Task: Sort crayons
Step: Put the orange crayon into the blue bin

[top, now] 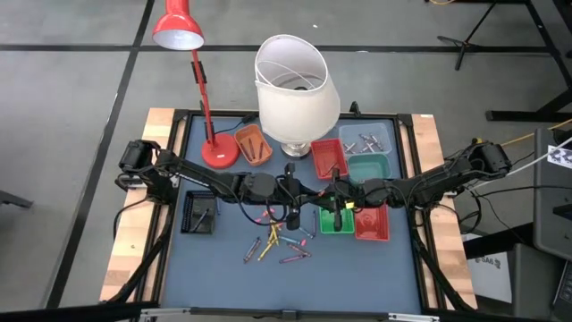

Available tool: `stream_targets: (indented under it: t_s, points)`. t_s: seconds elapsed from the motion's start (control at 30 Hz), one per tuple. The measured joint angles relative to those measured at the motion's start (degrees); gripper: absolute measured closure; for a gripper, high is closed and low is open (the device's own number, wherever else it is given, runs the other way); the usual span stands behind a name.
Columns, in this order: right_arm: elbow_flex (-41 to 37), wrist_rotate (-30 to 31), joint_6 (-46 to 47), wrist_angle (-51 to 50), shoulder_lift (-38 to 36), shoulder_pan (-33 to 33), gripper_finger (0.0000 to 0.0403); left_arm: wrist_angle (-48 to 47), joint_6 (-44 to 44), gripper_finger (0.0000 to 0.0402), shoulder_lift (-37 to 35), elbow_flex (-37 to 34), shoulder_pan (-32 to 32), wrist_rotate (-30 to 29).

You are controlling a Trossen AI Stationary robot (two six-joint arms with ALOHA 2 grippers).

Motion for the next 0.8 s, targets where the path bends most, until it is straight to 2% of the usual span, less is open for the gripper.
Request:
stream_targets:
  t_s: [0.27, 0.57, 0.7, 0.8]
  points:
    - [0.0, -0.2, 0.0, 0.1, 0.0, 0.0, 0.0383, 0.0, -0.3, 0.0350, 0.0, 0.0, 0.0, 0.0]
    - [0.1, -0.2, 0.0, -1.9, -0.6, 0.0, 0.0383, -0.5, -1.7, 0.0286, -0.4, 0.0, 0.1, -0.5]
    - [0.3, 2.7, 0.2, -5.6, -3.0, -0.1, 0.0384, -1.7, -1.6, 0.0276, -2.5, 0.0, 0.6, -3.2]
    - [0.1, 1.8, 3.5, -6.9, -5.6, -1.1, 0.0384, -2.6, -1.9, 0.0275, -4.6, 0.1, 1.3, -5.9]
